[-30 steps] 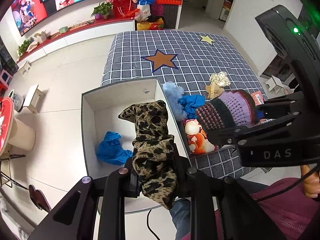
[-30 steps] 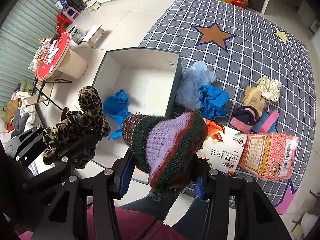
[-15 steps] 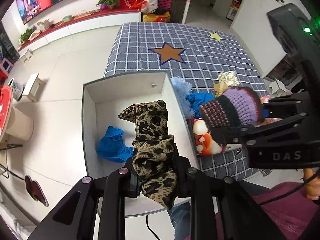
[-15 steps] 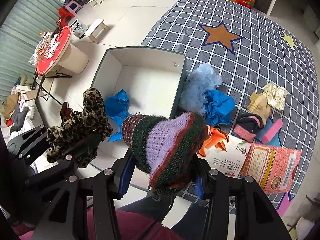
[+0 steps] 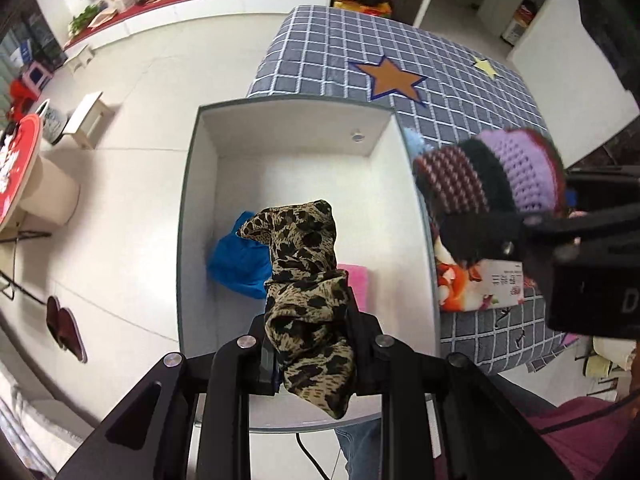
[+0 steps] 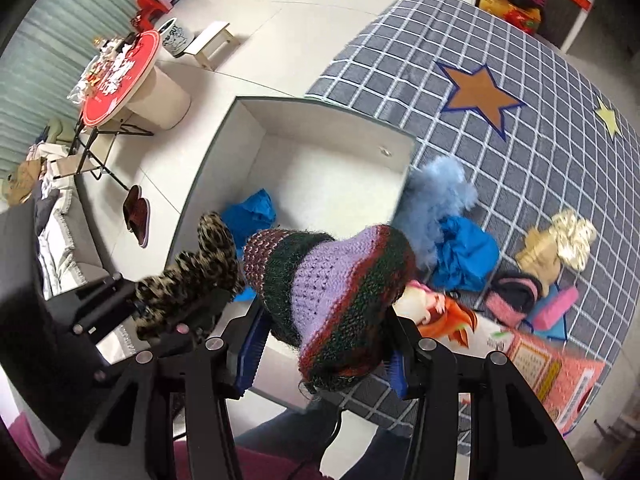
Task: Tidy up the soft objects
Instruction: 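Open both tools to drop the knitted hat and leopard scrunchie into the box, then reach the right tool to the pink sponge while the left reaches the cream scrunchie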
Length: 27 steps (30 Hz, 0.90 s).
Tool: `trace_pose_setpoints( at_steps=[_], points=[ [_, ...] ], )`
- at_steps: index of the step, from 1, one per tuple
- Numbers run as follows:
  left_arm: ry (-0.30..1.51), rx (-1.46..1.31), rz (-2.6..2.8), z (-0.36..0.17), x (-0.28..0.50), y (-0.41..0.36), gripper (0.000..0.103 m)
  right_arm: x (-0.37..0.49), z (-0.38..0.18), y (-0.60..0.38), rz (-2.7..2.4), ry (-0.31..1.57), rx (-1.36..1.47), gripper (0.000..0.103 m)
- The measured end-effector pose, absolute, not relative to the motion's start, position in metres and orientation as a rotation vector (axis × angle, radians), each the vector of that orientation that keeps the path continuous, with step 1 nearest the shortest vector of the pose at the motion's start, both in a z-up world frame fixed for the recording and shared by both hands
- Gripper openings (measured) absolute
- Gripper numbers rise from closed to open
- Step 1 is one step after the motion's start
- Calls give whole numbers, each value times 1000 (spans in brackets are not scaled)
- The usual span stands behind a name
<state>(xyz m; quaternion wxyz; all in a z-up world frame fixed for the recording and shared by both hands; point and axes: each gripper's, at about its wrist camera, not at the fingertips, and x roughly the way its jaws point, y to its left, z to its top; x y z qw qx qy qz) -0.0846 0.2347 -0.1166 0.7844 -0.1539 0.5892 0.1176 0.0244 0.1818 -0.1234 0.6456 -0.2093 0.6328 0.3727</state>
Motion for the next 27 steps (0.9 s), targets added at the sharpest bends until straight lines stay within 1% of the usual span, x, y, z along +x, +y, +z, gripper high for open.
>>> trace_pose_setpoints(
  at_steps=[2,4,5,6,7,8,9,10,11,13,14,15,18,21,27],
  points=[
    [1271,-339,269,-118,-85,235,25,24,-124,188,854,1434,-492,51],
    [1267,-340,287,-118,-87,236,30,24,-125,192,858,1433,-505,51],
    [1265,-340,294,-118,-87,236,38,24,-126,194,861,1435,-509,54],
    [1263,-340,304,-117,-88,236,50,24,-126,195,864,1437,-511,58],
    [1260,-339,312,-117,-90,236,58,23,-126,196,864,1436,-515,60],
    [1258,-339,318,-116,-91,237,71,23,-126,197,866,1435,-516,64],
    [1258,-340,324,-116,-91,237,83,23,-126,197,867,1434,-514,72],
    [1255,-340,330,-116,-92,237,85,23,-125,197,869,1431,-509,78],
    [1244,-343,335,-115,-93,238,85,24,-123,196,873,1425,-498,86],
    [1225,-371,332,-113,-95,240,90,26,-118,194,873,1419,-480,88],
    [1214,-396,328,-112,-95,242,98,27,-117,193,869,1425,-475,88],
    [1200,-418,325,-110,-96,244,103,29,-117,191,864,1432,-469,88],
    [1110,-476,300,-95,-99,249,103,40,-113,179,836,1456,-424,88],
    [1048,-471,260,-76,-90,246,103,59,-103,153,791,1458,-358,88],
    [1079,-380,157,-59,-44,220,103,119,-81,66,600,1440,-212,88]
  ],
)
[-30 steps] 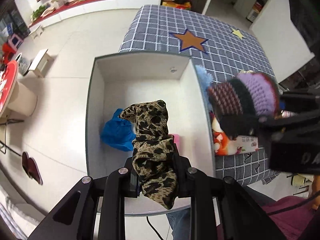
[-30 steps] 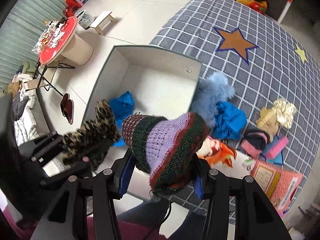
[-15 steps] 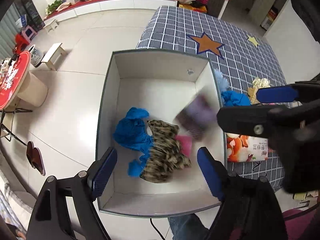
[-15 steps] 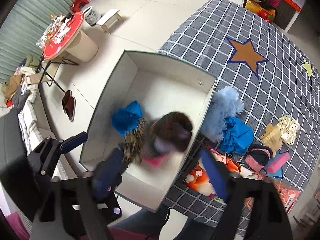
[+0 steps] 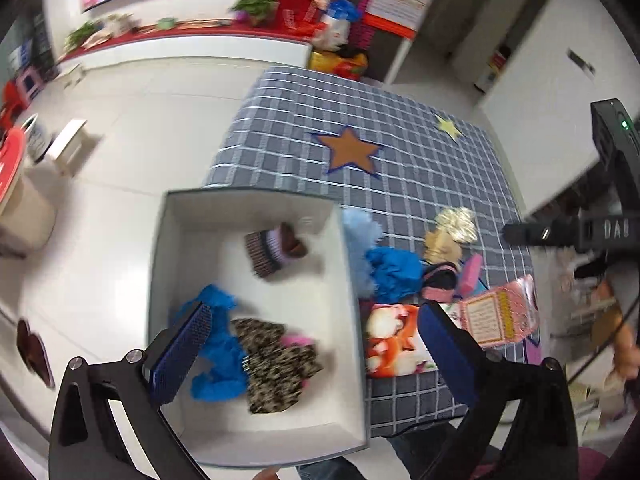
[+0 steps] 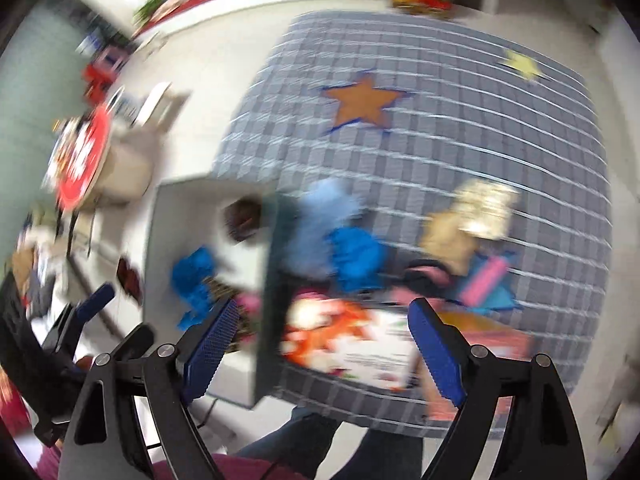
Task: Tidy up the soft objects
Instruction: 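Reach the right tool to the pink sponge while the left reaches the cream scrunchie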
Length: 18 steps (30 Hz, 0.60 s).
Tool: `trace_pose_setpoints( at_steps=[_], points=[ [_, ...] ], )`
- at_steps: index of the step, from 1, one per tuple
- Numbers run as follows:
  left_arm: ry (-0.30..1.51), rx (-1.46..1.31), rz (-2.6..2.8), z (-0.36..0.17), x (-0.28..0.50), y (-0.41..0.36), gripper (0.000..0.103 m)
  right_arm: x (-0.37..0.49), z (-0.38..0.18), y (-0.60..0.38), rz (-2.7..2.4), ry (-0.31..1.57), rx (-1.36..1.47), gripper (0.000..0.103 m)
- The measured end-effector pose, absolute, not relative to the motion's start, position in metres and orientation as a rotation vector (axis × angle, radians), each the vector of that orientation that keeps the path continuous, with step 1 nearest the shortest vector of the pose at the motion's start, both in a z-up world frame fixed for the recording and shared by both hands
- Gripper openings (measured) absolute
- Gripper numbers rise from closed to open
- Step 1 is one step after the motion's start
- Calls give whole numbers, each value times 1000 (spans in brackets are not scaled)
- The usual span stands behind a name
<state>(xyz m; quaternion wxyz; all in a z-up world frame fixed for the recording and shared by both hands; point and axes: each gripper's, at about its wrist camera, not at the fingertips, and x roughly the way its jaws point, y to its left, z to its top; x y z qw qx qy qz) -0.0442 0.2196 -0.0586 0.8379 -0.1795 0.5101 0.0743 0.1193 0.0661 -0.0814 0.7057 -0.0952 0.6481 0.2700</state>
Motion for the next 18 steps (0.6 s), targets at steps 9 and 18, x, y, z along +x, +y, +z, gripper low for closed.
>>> trace_pose_setpoints(
  at_steps=[9,18],
  points=[
    [1191,-154,41,-70,39,150,103,180,-105,-70,301,1522,8,88],
    [1284,-71,24,-90,89,111,103,218,-186,-104,258,1702,46,88]
  ],
)
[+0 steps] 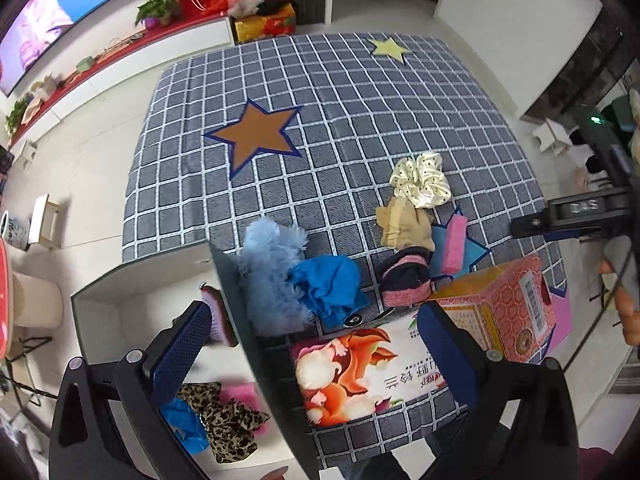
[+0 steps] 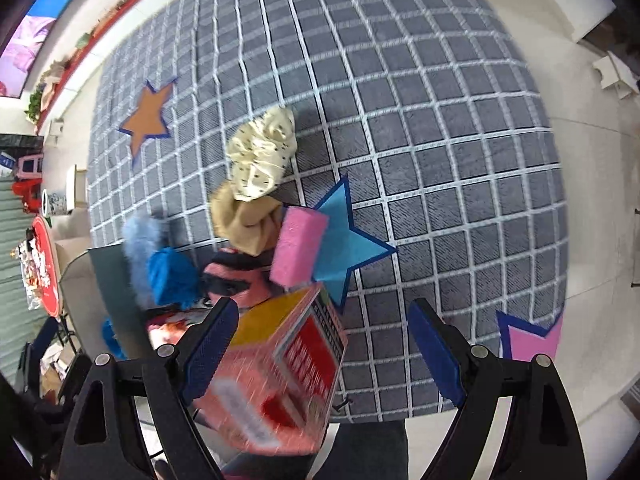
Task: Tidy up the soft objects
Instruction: 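Reach the right tool to the pink sponge while the left reaches the cream scrunchie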
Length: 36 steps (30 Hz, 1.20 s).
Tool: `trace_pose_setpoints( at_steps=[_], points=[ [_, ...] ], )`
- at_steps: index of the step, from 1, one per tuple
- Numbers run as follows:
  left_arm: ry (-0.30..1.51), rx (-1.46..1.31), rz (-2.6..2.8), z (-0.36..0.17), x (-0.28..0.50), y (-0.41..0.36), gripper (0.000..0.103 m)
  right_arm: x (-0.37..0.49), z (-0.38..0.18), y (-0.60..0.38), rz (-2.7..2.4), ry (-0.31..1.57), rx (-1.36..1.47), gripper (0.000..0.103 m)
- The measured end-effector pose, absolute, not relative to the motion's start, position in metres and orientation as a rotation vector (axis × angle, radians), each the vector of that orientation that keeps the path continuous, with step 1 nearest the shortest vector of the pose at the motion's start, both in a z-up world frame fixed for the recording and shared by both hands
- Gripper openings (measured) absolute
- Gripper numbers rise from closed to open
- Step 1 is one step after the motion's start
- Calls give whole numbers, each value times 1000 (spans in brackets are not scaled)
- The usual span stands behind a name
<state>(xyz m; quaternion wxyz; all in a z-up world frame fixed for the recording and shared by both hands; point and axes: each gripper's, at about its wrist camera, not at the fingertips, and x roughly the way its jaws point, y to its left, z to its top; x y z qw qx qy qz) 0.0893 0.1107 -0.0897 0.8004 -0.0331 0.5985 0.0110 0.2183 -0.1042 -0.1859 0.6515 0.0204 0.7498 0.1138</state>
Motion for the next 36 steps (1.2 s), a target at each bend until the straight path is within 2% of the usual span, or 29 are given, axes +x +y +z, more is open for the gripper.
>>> trace_pose_setpoints(
  at_steps=[8,15,23,27,32,36],
  points=[
    [1359,-35,48,-108,116,99,103,251,-261,-68,396,1861,-38,88],
    [1401,22,17,-124,155,83,103,257,-312,-46,454,1975,-285,88],
    [1470,43,-133,-164,229,28,103,273,-302,-139,153,1815,-369,88],
    [1517,87,-160,-195,261,-5,103,277,-283,-200,84,1760,-195,88],
    [1559,132,-124,-226,282,-25,103,262,-269,-217,136,1706,-59,88],
    [1585,129,-101,-238,287,-28,103,238,-269,-204,141,1685,-100,88]
  ],
)
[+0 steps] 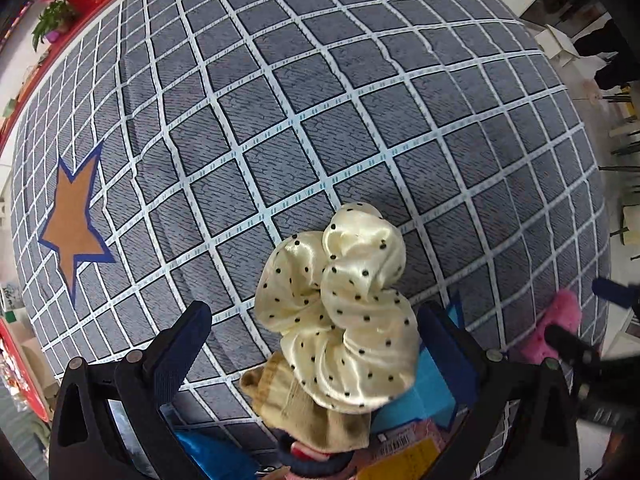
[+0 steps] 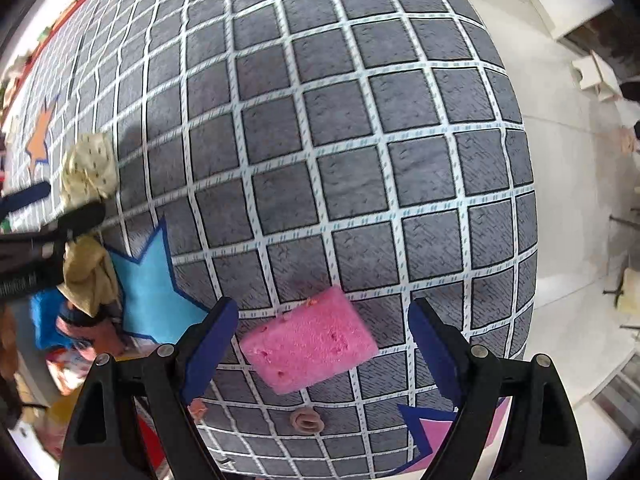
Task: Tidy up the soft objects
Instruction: 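Reach the right tool to the pink sponge while the left reaches the cream scrunchie, then grasp the pink sponge with the right tool while the left grasps the cream scrunchie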
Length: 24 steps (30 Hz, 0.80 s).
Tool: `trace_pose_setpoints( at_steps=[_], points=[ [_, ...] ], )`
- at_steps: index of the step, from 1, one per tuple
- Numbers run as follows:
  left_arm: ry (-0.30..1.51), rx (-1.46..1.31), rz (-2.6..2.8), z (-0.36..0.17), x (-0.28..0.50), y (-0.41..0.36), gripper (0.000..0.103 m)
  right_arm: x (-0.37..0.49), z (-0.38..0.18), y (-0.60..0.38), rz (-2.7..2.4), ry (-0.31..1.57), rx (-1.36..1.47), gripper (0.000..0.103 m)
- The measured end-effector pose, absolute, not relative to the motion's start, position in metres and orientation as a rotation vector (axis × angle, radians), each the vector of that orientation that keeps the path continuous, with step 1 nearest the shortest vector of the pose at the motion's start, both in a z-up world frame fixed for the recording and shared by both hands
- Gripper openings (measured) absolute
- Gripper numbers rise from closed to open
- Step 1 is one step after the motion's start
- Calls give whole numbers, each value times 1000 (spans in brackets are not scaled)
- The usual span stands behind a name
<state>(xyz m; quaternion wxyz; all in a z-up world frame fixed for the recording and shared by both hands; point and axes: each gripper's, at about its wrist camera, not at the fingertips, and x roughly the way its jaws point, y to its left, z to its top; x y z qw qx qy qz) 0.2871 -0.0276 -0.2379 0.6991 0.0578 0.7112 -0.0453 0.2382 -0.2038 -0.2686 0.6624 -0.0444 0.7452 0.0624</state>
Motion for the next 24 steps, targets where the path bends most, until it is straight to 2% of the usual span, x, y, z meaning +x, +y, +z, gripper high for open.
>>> trace_pose_setpoints(
  at_steps=[5,7,8,13,18,24],
  points=[
    [1606,146,-88,-248,291,-30,103,192,-273,-181,268,1590,-395,88],
    [1619,150,-80,-256,289,-32,103,181,-274,-176,315,1553,-433,90],
    [1625,152,-78,-262,285,-30,103,179,-274,-174,320,1531,-447,103],
    [1647,123,-76,-280,278,-31,103,170,-276,-147,354,1532,-412,103],
    [1657,75,-96,-289,289,-25,103,164,-297,-106,412,1552,-510,103],
    [1638,77,-99,-296,290,-17,103,169,-291,-115,419,1538,-463,103]
  ],
)
